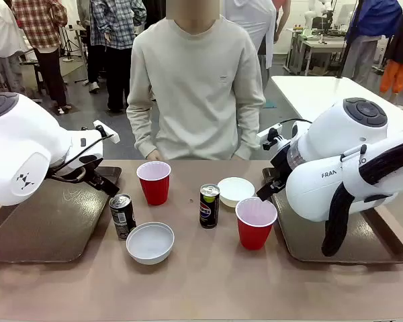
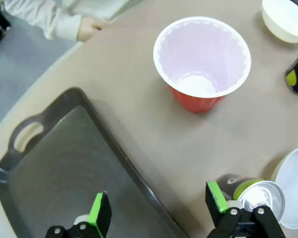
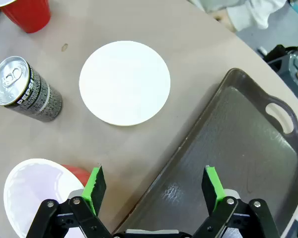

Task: Prepare tableware on both trays.
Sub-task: Pick up a Picnic Bowl from the table and place it on a Handle tray.

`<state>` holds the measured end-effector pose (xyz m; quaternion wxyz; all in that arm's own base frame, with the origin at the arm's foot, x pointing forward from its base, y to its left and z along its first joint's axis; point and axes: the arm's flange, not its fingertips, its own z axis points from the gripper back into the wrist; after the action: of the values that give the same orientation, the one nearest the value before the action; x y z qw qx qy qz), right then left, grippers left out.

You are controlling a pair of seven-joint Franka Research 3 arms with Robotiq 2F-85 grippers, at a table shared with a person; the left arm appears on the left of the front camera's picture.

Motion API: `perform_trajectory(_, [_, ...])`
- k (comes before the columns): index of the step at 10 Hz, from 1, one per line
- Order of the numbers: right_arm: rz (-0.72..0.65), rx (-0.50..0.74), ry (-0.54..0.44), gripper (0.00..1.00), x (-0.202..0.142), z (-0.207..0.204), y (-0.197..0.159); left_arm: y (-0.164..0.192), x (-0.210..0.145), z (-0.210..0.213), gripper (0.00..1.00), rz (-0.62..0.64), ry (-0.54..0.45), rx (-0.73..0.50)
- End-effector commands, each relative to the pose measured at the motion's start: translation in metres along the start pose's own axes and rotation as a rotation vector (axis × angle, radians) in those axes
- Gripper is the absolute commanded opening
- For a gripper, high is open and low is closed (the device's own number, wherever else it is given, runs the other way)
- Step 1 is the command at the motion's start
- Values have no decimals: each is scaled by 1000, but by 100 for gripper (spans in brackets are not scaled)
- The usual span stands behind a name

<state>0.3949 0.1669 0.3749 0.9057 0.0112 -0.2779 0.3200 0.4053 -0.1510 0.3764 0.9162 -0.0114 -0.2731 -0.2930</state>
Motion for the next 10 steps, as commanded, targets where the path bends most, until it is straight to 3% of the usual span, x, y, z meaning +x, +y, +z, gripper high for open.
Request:
perform_trajectory(1, [0, 0, 0, 100, 0, 0, 0, 0, 1, 1, 100, 0, -2, 1])
perform_trajectory(10, [0, 0, 0, 100, 0, 0, 0, 0, 1, 1, 100, 0, -2, 1])
